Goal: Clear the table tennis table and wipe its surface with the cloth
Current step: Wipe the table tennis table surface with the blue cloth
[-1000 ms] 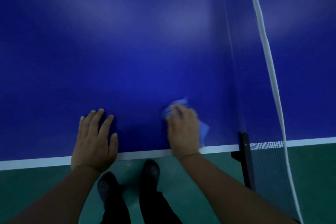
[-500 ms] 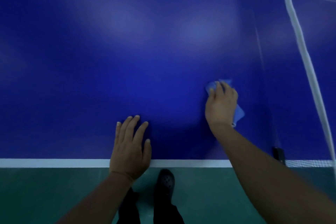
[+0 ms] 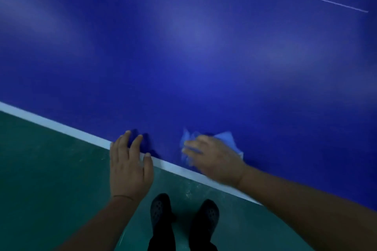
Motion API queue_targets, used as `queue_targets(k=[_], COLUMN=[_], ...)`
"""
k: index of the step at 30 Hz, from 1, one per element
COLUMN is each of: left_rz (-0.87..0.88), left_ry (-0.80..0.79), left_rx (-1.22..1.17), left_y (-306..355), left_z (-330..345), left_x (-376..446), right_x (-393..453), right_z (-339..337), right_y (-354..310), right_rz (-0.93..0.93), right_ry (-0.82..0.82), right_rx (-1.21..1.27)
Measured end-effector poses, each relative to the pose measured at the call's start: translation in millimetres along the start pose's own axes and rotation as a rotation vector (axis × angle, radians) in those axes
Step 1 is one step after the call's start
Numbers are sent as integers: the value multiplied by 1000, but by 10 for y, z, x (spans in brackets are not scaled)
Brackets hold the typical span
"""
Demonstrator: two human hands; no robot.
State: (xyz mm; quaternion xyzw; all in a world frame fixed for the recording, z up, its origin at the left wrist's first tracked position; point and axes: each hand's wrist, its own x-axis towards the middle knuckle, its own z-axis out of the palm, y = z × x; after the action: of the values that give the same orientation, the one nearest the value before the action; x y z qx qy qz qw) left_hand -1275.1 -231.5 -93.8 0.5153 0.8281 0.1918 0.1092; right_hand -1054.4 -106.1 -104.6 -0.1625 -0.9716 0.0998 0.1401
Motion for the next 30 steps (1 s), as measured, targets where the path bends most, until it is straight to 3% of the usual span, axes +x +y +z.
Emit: queue_targets(k=[1, 3, 6, 7, 9, 11, 12, 19, 21, 25, 30], left_rz=[-2, -3, 29, 41, 59, 59, 57, 198, 251, 436, 783], left_ry=[-3, -24, -32, -33, -29, -15, -6, -92, -129, -215, -344], left_rx=[-10, -69, -181, -199, -227, -247, -246, -194, -193, -198, -189], left_y=[-59, -151, -248, -267, -300, -327, -327, 5, 235, 754, 1608], left_z=[-23, -44, -60, -74, -108, -135, -149, -77, 12, 288, 744], left_x=[-20, -66, -114, -119, -109, -113, -115, -129, -135, -216, -489], right_x=[151, 515, 1081, 1258, 1479, 1339, 1152, -669, -1166, -1943, -2191], right_z=[-9, -24, 72, 120, 239, 374, 390, -11, -157, -369, -456], right_y=[167, 495, 658, 582, 316, -68, -228, -341, -321, -343, -180], right_rz=[13, 212, 526, 519, 312, 72, 48, 329, 513, 1130, 1460], right_ry=[62, 164, 148, 124, 105, 36, -17, -29, 28, 144, 342], right_rx=[-30, -137, -172, -172, -161, -114, -85, -130, -174, -196, -247])
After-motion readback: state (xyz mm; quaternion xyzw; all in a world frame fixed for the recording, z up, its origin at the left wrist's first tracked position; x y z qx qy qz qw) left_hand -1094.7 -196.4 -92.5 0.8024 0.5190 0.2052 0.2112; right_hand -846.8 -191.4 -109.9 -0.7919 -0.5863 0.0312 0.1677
